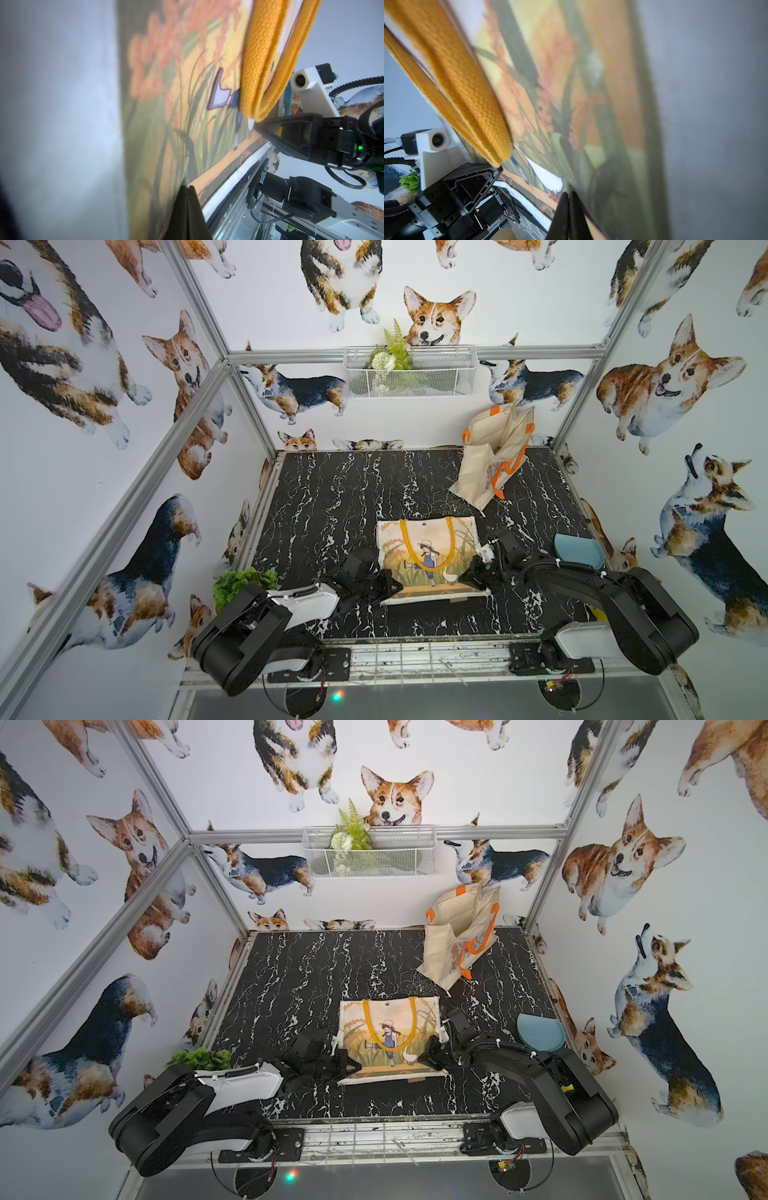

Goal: Put away the canvas bag
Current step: Adjust the canvas bag.

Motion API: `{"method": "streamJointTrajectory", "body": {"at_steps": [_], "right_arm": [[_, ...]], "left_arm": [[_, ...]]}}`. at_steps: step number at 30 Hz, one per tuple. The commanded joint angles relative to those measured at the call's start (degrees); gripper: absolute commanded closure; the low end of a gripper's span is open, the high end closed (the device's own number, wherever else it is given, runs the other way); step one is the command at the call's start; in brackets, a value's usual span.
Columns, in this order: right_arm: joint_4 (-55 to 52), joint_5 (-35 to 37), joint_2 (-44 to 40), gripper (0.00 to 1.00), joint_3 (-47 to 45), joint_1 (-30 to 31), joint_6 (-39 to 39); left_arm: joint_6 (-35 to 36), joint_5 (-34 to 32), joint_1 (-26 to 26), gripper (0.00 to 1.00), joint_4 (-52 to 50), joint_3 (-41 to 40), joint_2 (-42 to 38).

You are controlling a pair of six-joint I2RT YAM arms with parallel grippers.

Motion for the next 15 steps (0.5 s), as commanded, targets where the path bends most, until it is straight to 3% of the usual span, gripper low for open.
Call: {"method": "streamJointTrajectory", "body": {"at_steps": [1, 11, 15], "right_arm": [[-15.67, 8.41, -1.72, 0.9, -1.43, -0.46, -0.37], [-25.22, 12.34, -8.81, 0.88, -0.92, -1.09, -2.81], [-28.12, 12.46, -11.37, 0.87, 1.67, -1.23, -3.95]], "left_arm": [[1.01, -4.72, 0.99, 1.0, -11.18, -1.01, -0.85], [0.89, -4.16, 2.19, 1.0, -12.63, -1.61, -2.95], [-0.91, -3.92, 2.85, 1.0, -12.83, -1.32, -7.68]]}}
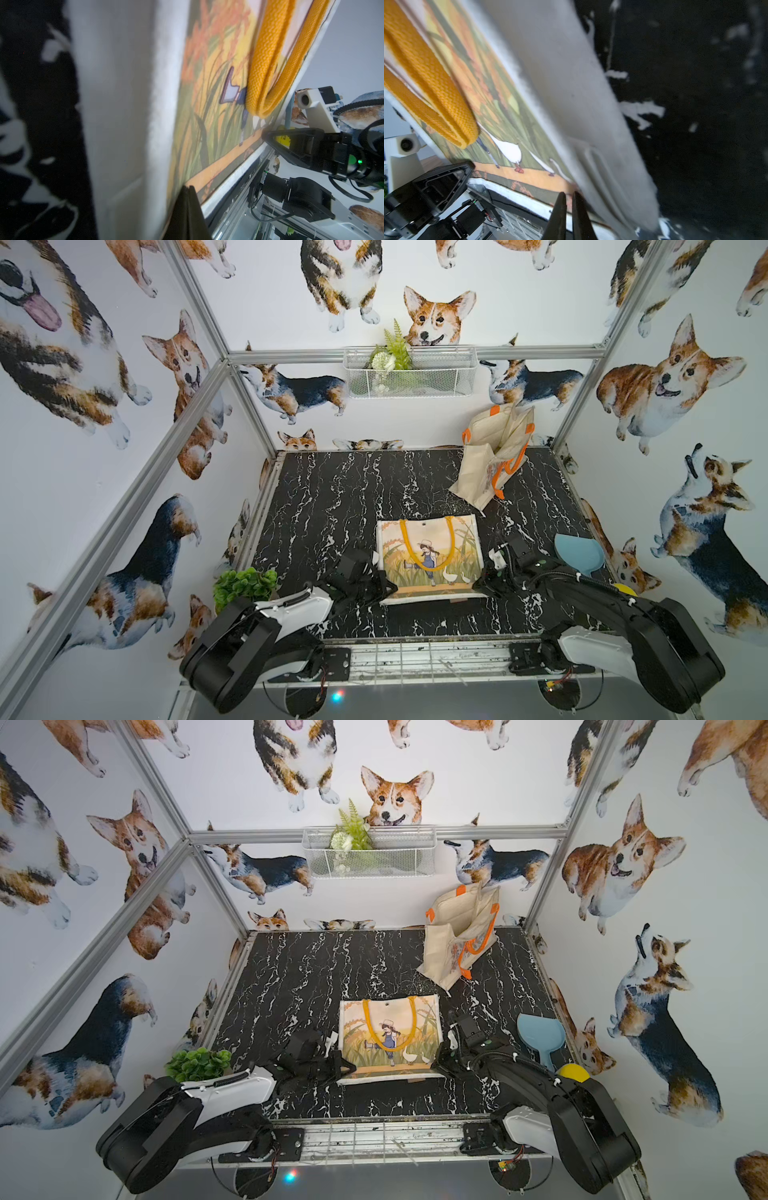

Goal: Put away the canvas bag
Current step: Adjust the canvas bag.

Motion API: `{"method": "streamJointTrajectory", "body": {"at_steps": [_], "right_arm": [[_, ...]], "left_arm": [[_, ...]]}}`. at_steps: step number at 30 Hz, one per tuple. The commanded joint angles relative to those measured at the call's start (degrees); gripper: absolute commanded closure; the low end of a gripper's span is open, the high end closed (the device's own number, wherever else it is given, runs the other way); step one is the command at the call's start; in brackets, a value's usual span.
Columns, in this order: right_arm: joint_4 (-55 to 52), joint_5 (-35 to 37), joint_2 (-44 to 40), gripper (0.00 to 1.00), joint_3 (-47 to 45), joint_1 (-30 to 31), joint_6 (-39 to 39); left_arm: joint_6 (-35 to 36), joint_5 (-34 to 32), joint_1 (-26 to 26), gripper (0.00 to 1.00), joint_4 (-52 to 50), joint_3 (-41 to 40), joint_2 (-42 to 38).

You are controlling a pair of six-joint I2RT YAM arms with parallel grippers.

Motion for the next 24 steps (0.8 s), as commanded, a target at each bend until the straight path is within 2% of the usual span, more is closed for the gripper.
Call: {"method": "streamJointTrajectory", "body": {"at_steps": [1, 4, 7, 14, 19, 24], "right_arm": [[-11.96, 5.86, -0.85, 0.87, 2.61, -0.16, -1.5], [-13.82, 5.79, -2.77, 0.86, 7.71, -0.16, -2.98], [-13.23, 4.67, 0.35, 0.85, 12.89, -0.15, -3.73], [-8.52, 1.26, 12.67, 0.86, 21.23, -0.19, -3.95], [-7.71, 4.52, 19.71, 0.89, 22.85, -0.39, -5.52], [-7.15, 4.49, 21.17, 0.91, 18.48, -1.97, -6.78]], "left_arm": [[-1.32, -4.59, 0.56, 1.0, -9.34, 1.13, -3.82], [-0.55, -5.98, 0.82, 1.0, -13.78, 5.99, -8.38], [-0.1, -6.62, 1.06, 1.0, -14.36, 10.49, -8.97], [2.01, -4.45, 1.83, 1.0, -11.03, 17.73, 3.12], [5.13, -3.38, 3.65, 1.0, -10.17, 18.64, 10.33], [6.1, -1.71, 7.39, 1.0, -9.69, 12.87, 9.87]]}}
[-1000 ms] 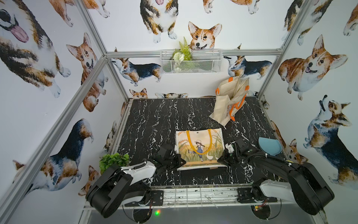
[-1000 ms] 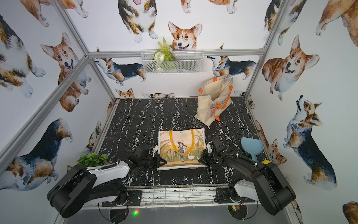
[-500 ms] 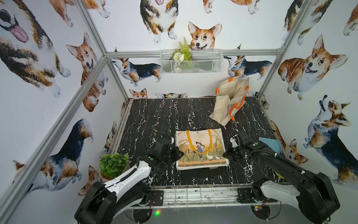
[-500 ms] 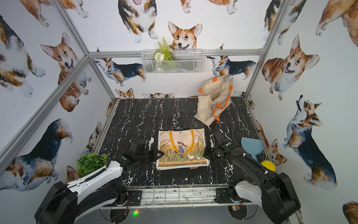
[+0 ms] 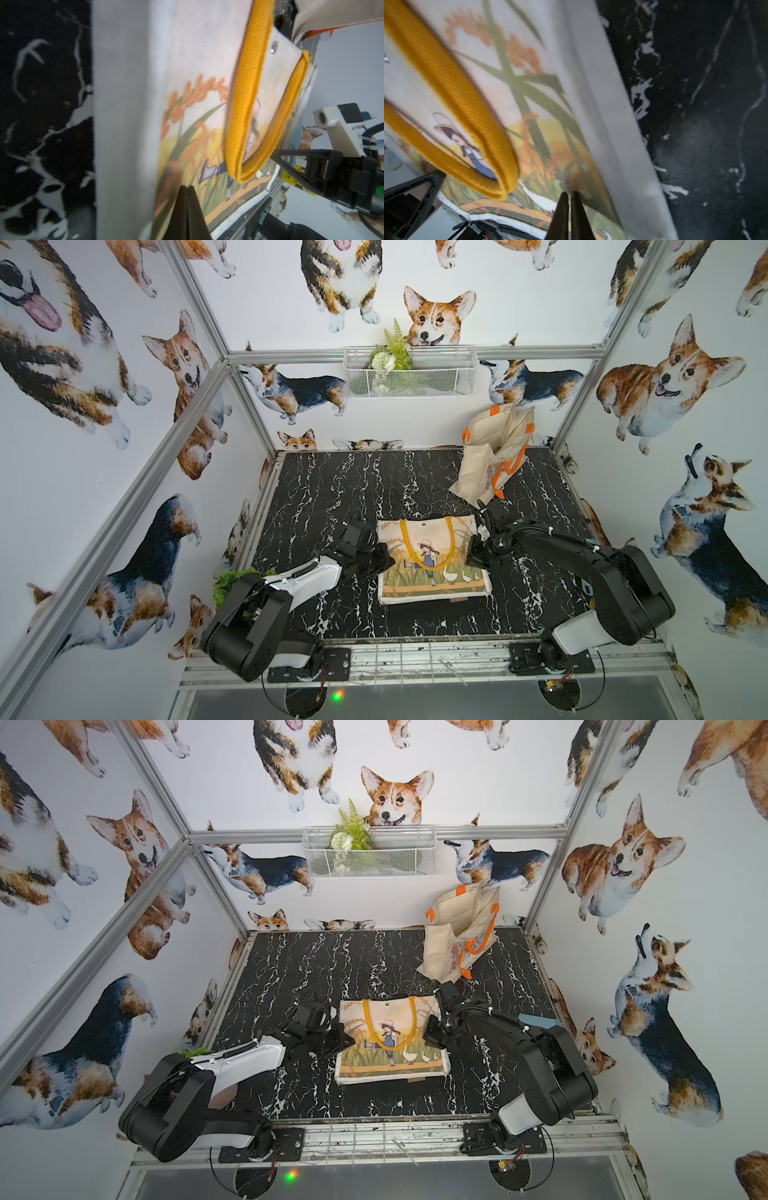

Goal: Put away the canvas bag
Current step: Adjust the canvas bag.

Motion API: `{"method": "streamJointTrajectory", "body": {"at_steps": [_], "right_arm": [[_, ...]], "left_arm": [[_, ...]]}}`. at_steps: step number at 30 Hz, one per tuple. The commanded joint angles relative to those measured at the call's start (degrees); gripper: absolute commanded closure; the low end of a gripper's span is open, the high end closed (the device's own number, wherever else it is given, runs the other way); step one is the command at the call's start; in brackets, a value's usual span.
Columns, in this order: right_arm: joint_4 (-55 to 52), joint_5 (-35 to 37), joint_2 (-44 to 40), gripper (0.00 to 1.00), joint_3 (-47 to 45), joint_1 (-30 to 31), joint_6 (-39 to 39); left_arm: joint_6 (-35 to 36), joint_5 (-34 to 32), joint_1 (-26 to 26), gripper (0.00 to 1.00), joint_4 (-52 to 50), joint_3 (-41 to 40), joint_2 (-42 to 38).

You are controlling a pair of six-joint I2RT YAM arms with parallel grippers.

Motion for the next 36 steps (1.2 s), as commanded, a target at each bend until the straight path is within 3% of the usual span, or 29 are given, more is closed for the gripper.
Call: {"method": "streamJointTrajectory", "body": {"at_steps": [1, 10, 17, 19, 24, 27, 32, 36], "right_arm": [[0.43, 1.09, -0.35, 0.91, -3.79, -1.32, -1.06], [-0.38, 0.2, -6.77, 0.91, -10.2, -3.25, -1.08], [-4.39, 0.64, -11.09, 0.89, -3.63, -3.76, -2.03], [-5.46, 0.32, -8.61, 0.88, 1.19, -4.63, -3.2], [-6.61, -2.36, 3.33, 0.89, 14.64, -5.89, -4.99], [-6.52, -2.59, 9.18, 0.9, 19.59, -5.97, -5.02], [-3.08, -3.66, 15.54, 0.9, 19.82, -6.03, -4.23], [0.26, -4.09, 17.13, 0.9, 14.78, -6.19, -3.47]], "left_arm": [[1.68, 1.48, 1.9, 1.0, 0.04, -3.8, -1.26], [2.26, 0.52, 2.4, 1.0, -4.21, -8.73, -8.53], [4.19, -0.23, 4.26, 1.0, -11.62, -0.71, -15.52], [5.23, 0.89, 5.42, 1.0, -11.47, 3.24, -13.51], [7.6, 4.94, 7.01, 1.0, -9.48, 15.0, 1.03], [6.68, 5.74, 7.18, 1.0, -6.43, 17.94, 7.96], [5.6, 5.9, 7.25, 1.0, -1.86, 20.45, 17.0], [5.82, 4.08, 7.42, 1.0, 0.37, 14.87, 19.32]]}}
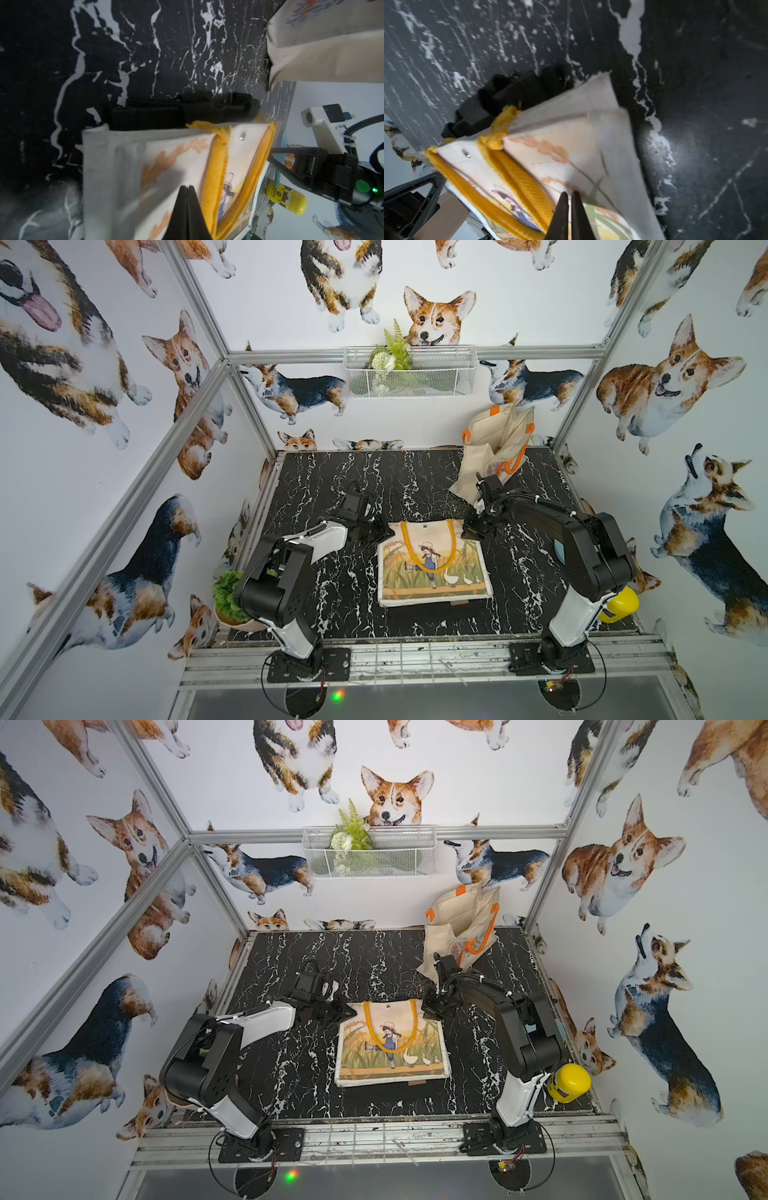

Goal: Put away the canvas bag
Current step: Adjust the canvas bag.

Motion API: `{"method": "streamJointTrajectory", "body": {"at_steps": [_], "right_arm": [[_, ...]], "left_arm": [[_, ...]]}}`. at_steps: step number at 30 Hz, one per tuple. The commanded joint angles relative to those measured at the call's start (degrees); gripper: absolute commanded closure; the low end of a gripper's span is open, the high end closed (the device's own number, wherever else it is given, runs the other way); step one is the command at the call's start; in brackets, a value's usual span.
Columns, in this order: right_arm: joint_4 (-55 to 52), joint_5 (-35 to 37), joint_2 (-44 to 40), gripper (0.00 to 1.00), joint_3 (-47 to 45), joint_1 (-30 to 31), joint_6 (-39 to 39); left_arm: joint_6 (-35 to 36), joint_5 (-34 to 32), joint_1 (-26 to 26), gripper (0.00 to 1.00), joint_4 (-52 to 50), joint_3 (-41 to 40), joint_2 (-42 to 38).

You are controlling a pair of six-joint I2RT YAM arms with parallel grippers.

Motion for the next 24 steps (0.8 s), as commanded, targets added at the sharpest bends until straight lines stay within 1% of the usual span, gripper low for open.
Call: {"method": "streamJointTrajectory", "body": {"at_steps": [1, 3, 5, 6, 7, 9, 10, 12, 13, 15, 16, 17, 20, 22, 24], "right_arm": [[3.37, -1.4, 1.26, 0.9, -4.77, -0.41, 0.81], [5.68, -3.92, 1.02, 0.88, -6.62, -0.86, 0.3], [6.58, -6.71, 0.1, 0.84, -7.12, -1.39, -0.74], [6.25, -7.88, -1.4, 0.81, -6.94, -1.8, -1.94], [4.97, -8.56, -3.79, 0.77, -6.61, -2.22, -3.34], [2.15, -8.8, -7.84, 0.71, -6.09, -2.94, -5.41], [0.84, -8.7, -10.0, 0.69, -6.22, -3.28, -6.16], [-2.4, -8.54, -15.36, 0.61, -7.36, -4.09, -7.39], [-3.86, -8.46, -18.01, 0.53, -8.5, -4.3, -7.69], [-5.53, -8.86, -22.36, 0.47, -11.54, -4.6, -7.4], [-5.79, -9.77, -25.1, 0.47, -14.62, -4.74, -6.77], [-5.87, -10.71, -26.99, 0.47, -17.26, -4.84, -6.22], [-4.96, -12.68, -33.67, 0.47, -26.54, -4.93, -3.95], [-4.69, -11.3, -37.83, 0.46, -31.57, -4.9, -2.64], [-5.06, -9.49, -42.97, 0.45, -34.99, -5.01, -2.34]], "left_arm": [[0.2, -0.96, 0.5, 1.0, 2.72, -4.99, 2.26], [0.14, -0.13, 0.67, 1.0, 3.59, -6.72, 2.56], [-0.63, 1.65, 1.21, 1.0, 7.0, -8.78, 0.98], [-1.18, 2.11, 1.73, 1.0, 9.01, -10.25, -1.18], [-1.14, 1.84, 2.45, 1.0, 9.04, -11.1, -5.5], [0.12, 1.31, 3.08, 1.0, 5.56, -11.05, -11.26], [0.94, 0.87, 3.3, 0.98, 2.98, -10.66, -14.83], [2.04, -0.46, 3.26, 0.91, -2.46, -10.36, -21.78], [2.05, -1.04, 3.26, 0.87, -4.94, -10.81, -24.98], [0.94, -1.82, 3.31, 0.73, -9.28, -12.73, -30.48], [-0.21, -1.35, 3.27, 0.71, -10.69, -14.46, -32.97], [-1.87, -0.41, 3.27, 0.66, -11.39, -16.83, -35.24], [-9.05, 4.62, 3.05, 0.54, -7.58, -25.69, -41.27], [-11.63, 4.62, 2.73, 0.46, -8.01, -29.94, -46.85], [-11.74, 2.57, 2.5, 0.38, -11.93, -31.61, -52.64]]}}
